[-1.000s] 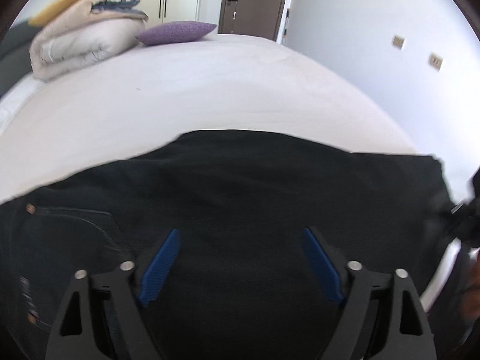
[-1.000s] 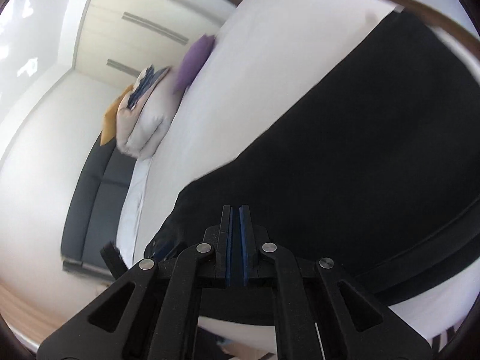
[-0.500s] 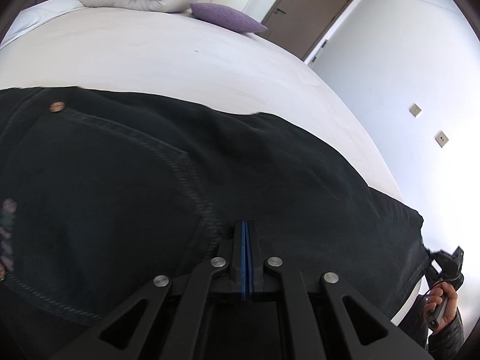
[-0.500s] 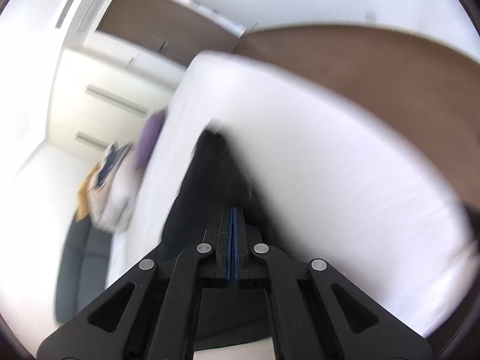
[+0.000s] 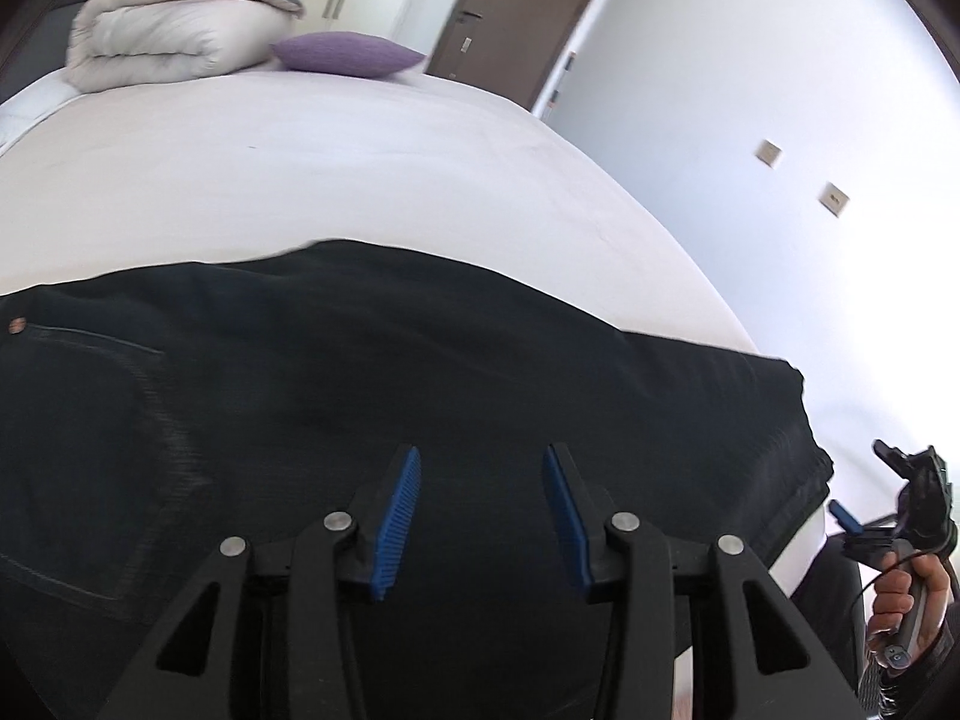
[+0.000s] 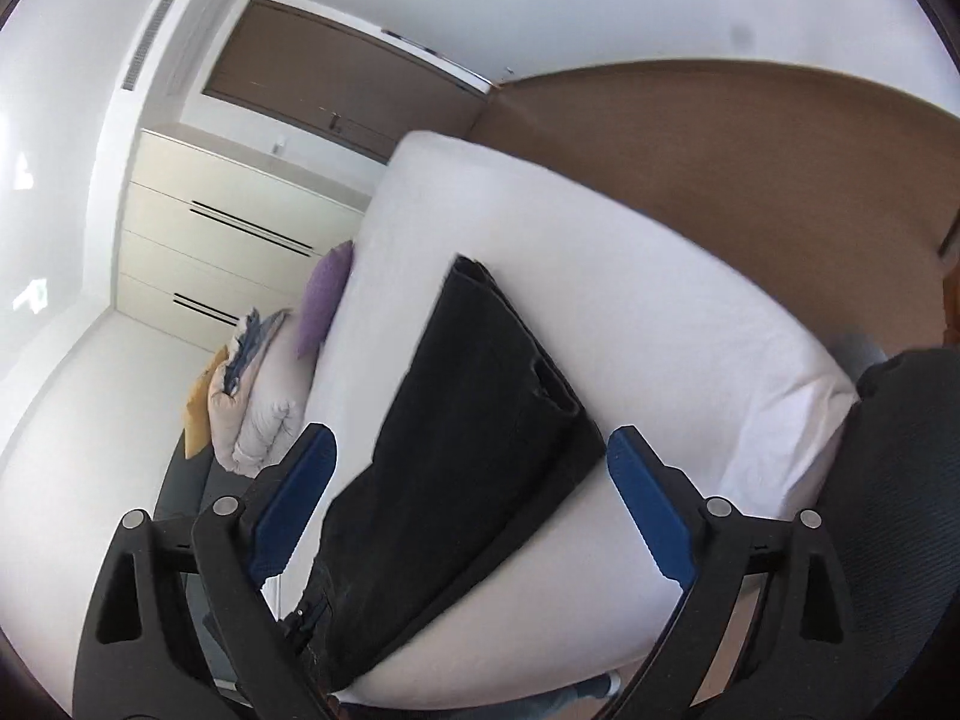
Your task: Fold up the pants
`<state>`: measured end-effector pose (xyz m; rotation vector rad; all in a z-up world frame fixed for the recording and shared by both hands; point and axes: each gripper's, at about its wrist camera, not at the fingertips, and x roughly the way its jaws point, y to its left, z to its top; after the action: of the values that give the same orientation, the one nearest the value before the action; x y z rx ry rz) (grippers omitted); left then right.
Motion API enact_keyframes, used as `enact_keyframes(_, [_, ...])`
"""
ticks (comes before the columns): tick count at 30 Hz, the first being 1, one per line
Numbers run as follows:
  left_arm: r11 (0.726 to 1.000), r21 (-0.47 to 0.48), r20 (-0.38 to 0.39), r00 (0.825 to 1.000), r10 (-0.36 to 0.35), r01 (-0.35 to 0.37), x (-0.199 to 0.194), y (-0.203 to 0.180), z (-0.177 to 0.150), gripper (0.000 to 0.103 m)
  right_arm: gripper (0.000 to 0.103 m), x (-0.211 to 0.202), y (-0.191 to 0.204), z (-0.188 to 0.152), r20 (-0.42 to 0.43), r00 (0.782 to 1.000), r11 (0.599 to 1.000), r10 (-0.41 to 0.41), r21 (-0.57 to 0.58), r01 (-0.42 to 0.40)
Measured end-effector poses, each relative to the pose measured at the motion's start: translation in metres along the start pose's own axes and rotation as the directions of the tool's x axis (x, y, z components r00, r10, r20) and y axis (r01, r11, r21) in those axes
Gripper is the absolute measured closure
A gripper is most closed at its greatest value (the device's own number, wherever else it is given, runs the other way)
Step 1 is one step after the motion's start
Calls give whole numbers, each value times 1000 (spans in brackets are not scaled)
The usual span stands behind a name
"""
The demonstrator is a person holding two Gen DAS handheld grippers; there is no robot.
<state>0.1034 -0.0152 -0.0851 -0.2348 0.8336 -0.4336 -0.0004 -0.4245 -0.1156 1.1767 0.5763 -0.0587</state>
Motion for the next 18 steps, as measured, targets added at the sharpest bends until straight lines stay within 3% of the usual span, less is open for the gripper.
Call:
enact_keyframes(2, [1000,11,-31,999,-7,7,12,-7,-2,57,13,5,-19,-9,-5,999,995,34,94,-33])
enact_keyframes(5, [1000,20,-59,998,4,-3,26,-10,-10,55,13,15,-25,-19,5,998,994,62,93,-62])
enact_keyframes(7, [999,35,-65,998,8,-6,30,-12,-8,55,16,23,-23,-21,-16,992,987,125,108,-122])
enact_keyframes(12, [999,36,-79,997,2,1,28,-8,-14,55,21,60,-22,-12,-2,990,982,142,129,-140])
enact_keyframes(16, [997,68,-79,996,29,-24,31,-14,-19,55,21,65,-17,-4,33,990,981,138,131,-141])
enact_keyframes(17, [997,70,-76,997,32,-27,31,-14,-20,55,25,64,3,5,38,990,982,139,124,-142])
enact_keyframes(18, [997,72,-73,997,35,-29,31,-15,-21,55,39,67,6,6,34,990,983,140,115,-143])
